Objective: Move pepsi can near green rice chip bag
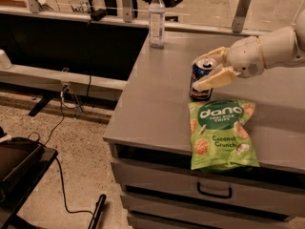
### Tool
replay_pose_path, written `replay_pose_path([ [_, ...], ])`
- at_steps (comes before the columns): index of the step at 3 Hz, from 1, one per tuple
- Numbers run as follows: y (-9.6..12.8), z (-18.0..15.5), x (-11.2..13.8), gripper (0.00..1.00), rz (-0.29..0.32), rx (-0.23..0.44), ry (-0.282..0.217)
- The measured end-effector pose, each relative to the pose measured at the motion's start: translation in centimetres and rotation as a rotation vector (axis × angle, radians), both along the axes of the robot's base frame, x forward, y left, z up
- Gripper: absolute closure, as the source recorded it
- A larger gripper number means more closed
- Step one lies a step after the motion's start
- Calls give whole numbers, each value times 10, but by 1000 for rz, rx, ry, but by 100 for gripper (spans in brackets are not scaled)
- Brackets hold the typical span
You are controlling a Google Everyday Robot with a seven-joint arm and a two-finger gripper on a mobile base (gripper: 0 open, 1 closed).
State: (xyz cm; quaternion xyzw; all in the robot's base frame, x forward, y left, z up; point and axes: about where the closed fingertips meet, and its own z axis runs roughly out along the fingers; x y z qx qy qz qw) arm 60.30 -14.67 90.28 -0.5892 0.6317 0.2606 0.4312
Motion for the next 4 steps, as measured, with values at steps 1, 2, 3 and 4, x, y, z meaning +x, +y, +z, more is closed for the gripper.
replay_pose_path([
  [1,0,-5,2,0,26,14,13],
  [2,-4,-3,4,0,35,13,23],
  [3,-19,6,8,0,15,-3,22],
  [4,-40,21,11,0,-23,-29,7],
])
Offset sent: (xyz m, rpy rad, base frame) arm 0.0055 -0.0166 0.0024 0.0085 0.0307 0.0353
